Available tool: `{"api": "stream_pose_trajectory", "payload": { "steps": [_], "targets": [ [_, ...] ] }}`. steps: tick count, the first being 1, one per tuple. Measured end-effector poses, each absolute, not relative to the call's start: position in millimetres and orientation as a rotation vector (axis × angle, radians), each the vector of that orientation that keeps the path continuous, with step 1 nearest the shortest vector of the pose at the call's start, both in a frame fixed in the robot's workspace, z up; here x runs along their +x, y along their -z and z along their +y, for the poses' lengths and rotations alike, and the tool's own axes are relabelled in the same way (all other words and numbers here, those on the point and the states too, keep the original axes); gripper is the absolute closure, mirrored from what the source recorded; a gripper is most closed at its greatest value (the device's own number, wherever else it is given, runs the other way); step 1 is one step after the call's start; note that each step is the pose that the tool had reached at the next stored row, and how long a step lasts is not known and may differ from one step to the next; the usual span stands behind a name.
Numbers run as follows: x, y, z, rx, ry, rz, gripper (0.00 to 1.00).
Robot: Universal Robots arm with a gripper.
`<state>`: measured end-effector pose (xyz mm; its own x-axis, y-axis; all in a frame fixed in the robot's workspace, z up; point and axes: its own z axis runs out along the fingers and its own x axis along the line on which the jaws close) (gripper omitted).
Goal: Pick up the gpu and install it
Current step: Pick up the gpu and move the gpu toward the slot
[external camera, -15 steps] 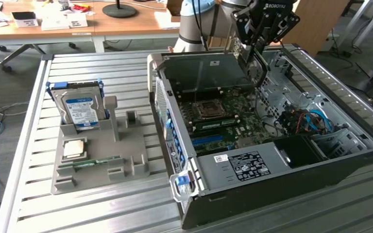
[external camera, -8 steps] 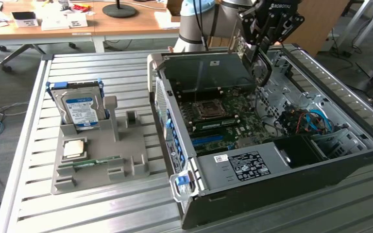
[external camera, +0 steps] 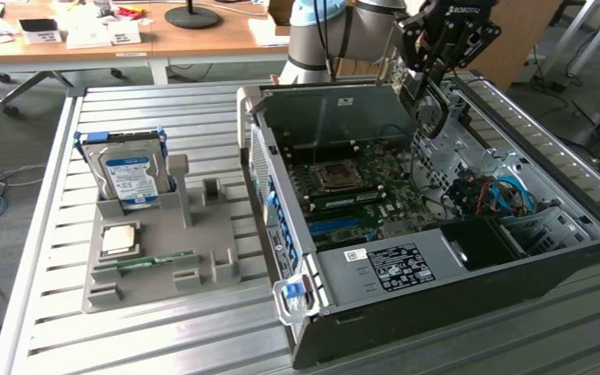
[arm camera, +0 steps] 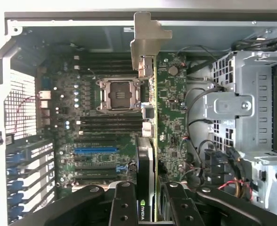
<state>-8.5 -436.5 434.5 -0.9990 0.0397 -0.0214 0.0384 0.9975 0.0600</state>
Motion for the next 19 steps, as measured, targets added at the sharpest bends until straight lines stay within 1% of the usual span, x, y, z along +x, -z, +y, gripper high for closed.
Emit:
{"api": "stream_pose_trajectory", "payload": {
  "steps": [19],
  "targets": [
    [32.9, -434.5, -436.5, 0.061, -0.093, 3.117, 0.73]
  ]
}}
